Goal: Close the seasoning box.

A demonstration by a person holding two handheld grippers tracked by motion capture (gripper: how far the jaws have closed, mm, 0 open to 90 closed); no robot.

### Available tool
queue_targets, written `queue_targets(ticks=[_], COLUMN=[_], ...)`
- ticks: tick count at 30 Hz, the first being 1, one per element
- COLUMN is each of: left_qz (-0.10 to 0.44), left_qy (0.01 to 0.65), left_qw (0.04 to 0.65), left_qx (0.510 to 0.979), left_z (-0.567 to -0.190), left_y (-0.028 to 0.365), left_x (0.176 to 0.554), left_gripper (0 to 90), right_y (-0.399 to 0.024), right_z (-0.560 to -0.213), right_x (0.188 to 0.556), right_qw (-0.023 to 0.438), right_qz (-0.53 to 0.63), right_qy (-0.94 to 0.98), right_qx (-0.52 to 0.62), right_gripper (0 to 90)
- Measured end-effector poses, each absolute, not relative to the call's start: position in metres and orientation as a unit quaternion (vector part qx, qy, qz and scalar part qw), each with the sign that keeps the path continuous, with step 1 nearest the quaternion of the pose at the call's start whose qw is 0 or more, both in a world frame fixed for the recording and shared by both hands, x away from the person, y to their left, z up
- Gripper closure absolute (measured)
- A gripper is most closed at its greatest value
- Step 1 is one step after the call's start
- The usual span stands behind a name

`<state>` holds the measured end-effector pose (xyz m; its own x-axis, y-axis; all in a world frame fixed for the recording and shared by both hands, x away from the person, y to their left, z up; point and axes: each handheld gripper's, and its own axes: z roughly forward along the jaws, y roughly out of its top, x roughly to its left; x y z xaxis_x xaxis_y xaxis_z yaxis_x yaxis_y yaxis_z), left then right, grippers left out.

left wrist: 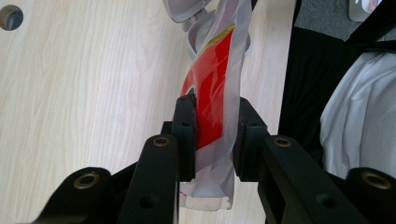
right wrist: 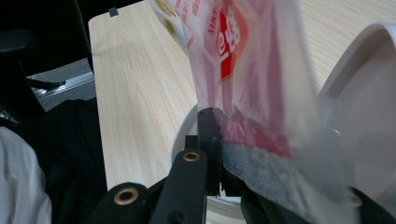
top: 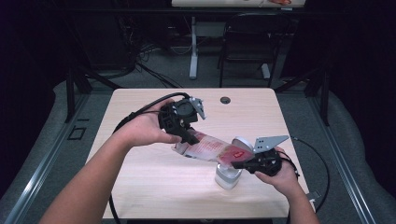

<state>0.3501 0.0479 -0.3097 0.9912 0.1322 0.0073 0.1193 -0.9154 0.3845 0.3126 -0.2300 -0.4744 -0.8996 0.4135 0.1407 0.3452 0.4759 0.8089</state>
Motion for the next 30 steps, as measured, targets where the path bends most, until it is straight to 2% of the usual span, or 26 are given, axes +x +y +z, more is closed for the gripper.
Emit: queue_targets(ticks=[30], left_qz=[0.017], left_qy=[0.061], left_qw=[0.195], left_qx=[0.979], left_z=[-0.3087], left_y=[0.0466], left_x=[0.3498], left_gripper=[74.5], right_y=[-0.2311], right_z=[-0.4744], right_x=[0.3123], right_qw=[0.032], right_qz=[0.463], right_qy=[0.858], right_qx=[0.219], right_gripper=[89.5])
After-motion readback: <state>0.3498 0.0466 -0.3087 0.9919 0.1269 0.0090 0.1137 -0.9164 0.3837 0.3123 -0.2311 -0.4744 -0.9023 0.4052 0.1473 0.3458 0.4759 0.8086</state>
